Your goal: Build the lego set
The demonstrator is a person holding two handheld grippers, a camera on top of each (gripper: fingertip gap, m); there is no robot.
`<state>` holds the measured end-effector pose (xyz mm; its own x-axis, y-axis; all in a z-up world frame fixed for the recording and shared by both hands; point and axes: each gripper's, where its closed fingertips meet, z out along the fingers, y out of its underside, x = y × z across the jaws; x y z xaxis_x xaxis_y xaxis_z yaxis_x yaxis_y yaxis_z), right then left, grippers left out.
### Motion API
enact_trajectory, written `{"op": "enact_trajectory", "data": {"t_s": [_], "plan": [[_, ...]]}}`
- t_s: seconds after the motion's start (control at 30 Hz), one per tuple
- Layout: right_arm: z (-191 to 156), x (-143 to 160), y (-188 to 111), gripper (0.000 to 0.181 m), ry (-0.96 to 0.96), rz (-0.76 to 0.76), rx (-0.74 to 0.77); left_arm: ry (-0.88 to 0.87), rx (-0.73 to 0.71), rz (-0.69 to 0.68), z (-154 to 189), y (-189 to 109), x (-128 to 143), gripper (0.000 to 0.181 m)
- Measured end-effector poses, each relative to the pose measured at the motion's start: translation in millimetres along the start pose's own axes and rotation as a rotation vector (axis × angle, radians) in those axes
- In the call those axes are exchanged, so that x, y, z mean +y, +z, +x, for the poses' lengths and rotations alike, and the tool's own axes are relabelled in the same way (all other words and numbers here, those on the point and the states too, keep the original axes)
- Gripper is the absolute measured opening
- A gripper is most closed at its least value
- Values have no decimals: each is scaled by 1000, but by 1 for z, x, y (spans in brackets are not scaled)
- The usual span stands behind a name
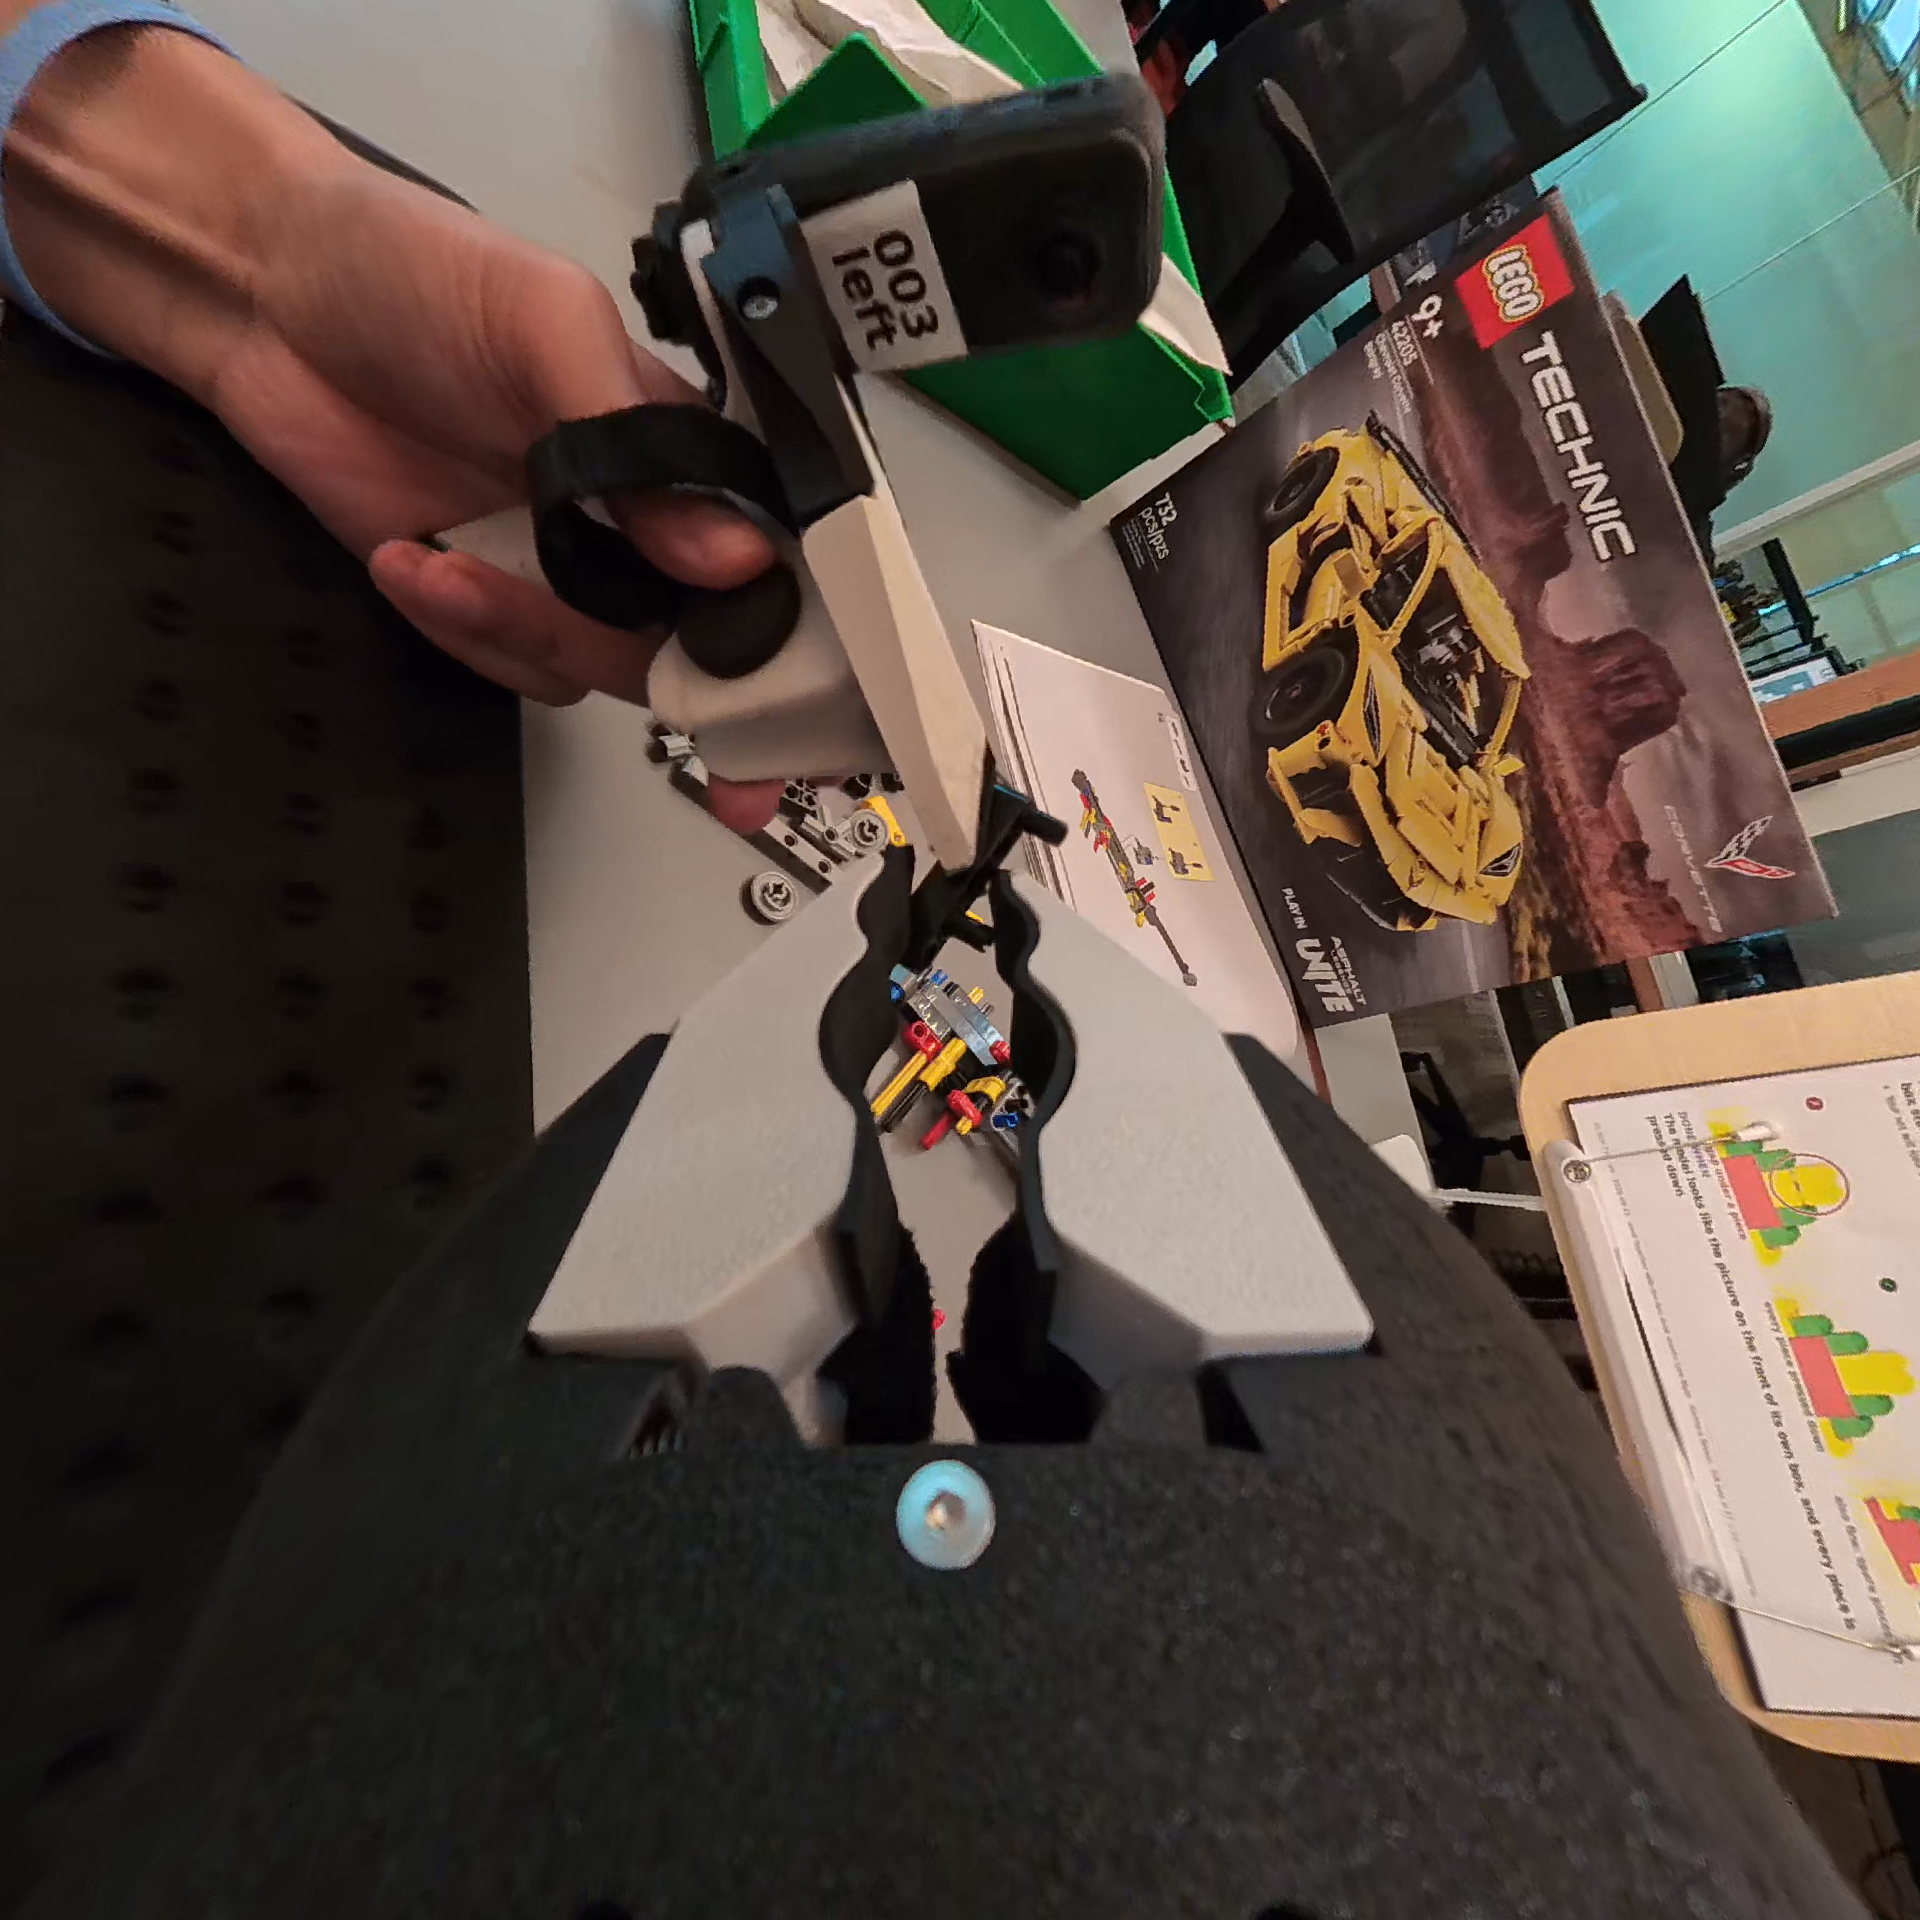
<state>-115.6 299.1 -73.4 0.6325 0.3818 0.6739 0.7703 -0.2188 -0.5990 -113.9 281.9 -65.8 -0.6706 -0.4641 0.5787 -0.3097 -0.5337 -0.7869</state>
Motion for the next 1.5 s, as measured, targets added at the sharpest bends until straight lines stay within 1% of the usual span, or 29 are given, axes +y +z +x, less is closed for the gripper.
{"op": "enact_trajectory", "data": {"t_s": [0.07,0.2,0.33,0.43,0.57,0.9,1.0,1.07,1.1,1.13,1.17,1.23,1.3,1.37,1.5], "plan": [[1,-1,0,14,16,14,-2,25,-18,8,-1,0,-1,6],[3,2,3,14,35,6,10,12,-35,25,-5,0,-2,6],[9,3,10,14,105,3,64,-2,-69,88,-11,-2,-10,6],[12,7,15,13,99,-19,117,-18,-101,99,-17,-4,-11,6],[13,7,16,12,116,-23,127,-28,-107,106,-19,-4,-12,6],[10,16,15,9,-1,-95,122,-38,-143,73,-25,-2,-7,6],[9,12,14,11,79,-64,80,-20,-142,70,-23,-4,-8,6],[6,7,5,13,203,-2,6,-6,-165,95,-25,-10,-13,6],[5,10,-2,14,279,11,-45,5,-178,102,-26,-15,-16,6],[4,21,-8,15,352,-13,-95,20,-199,103,-28,-20,-19,6],[2,38,-13,20,417,-63,-147,43,-230,103,-31,-24,-21,6],[-6,82,-21,27,520,-189,-230,93,-280,90,-34,-28,-22,6],[-19,120,-25,26,565,-312,-304,118,-298,58,-35,-25,-17,6],[-34,134,-22,28,577,-352,-373,145,-317,23,-36,-21,-12,6],[-51,141,-4,28,542,-404,-431,175,-328,-8,-35,-17,-7,6]]}}
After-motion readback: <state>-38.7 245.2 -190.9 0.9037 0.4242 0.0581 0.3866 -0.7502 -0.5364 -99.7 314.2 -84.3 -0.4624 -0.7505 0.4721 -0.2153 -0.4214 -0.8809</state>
